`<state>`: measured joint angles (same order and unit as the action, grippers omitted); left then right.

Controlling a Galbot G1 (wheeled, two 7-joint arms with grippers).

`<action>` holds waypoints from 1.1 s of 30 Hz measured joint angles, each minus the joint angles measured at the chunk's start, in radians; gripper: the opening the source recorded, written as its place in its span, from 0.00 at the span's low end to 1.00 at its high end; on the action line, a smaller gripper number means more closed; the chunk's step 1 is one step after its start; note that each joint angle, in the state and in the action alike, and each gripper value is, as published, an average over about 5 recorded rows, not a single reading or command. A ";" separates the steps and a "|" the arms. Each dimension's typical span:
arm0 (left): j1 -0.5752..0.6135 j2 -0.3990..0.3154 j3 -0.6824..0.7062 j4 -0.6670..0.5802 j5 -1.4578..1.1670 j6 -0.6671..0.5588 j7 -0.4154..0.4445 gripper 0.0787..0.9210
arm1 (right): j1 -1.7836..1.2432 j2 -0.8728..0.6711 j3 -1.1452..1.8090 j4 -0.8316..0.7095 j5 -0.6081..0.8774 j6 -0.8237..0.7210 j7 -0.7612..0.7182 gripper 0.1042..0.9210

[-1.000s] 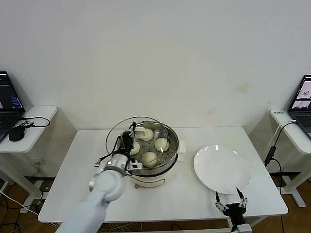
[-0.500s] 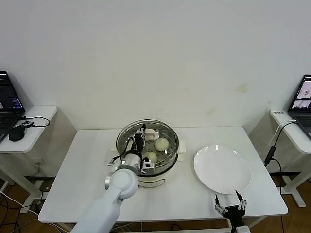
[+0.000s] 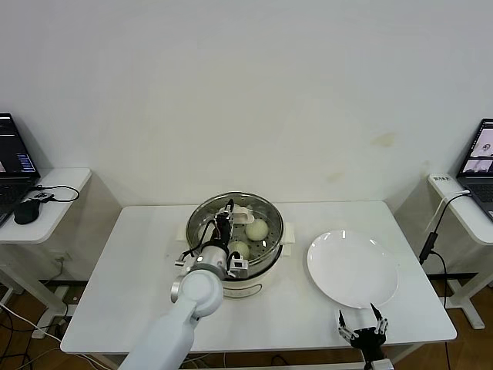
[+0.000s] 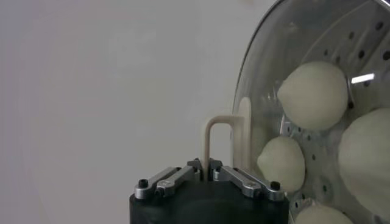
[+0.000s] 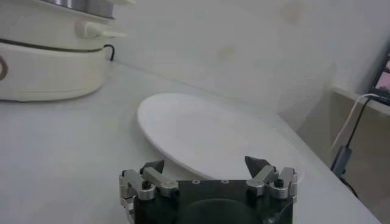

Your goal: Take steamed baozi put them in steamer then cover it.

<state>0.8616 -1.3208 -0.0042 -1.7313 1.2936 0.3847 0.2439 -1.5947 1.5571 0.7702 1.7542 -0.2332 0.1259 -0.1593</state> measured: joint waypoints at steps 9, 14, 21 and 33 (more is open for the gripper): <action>0.002 -0.009 0.000 0.012 0.003 -0.006 -0.002 0.08 | -0.001 -0.001 -0.005 -0.003 -0.006 0.001 -0.002 0.88; 0.006 -0.014 -0.007 0.009 0.002 -0.010 -0.006 0.15 | -0.001 -0.002 -0.006 -0.003 -0.008 0.001 -0.002 0.88; 0.025 -0.004 -0.018 -0.016 -0.008 -0.013 -0.010 0.38 | 0.000 -0.002 -0.009 -0.007 -0.011 0.002 -0.003 0.88; 0.159 0.066 -0.070 -0.177 -0.074 -0.045 -0.060 0.79 | -0.004 -0.011 -0.003 -0.009 -0.008 0.008 0.000 0.88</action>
<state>1.0207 -1.2551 -0.0740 -1.9082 1.2200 0.3392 0.1844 -1.5983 1.5462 0.7677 1.7452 -0.2411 0.1338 -0.1590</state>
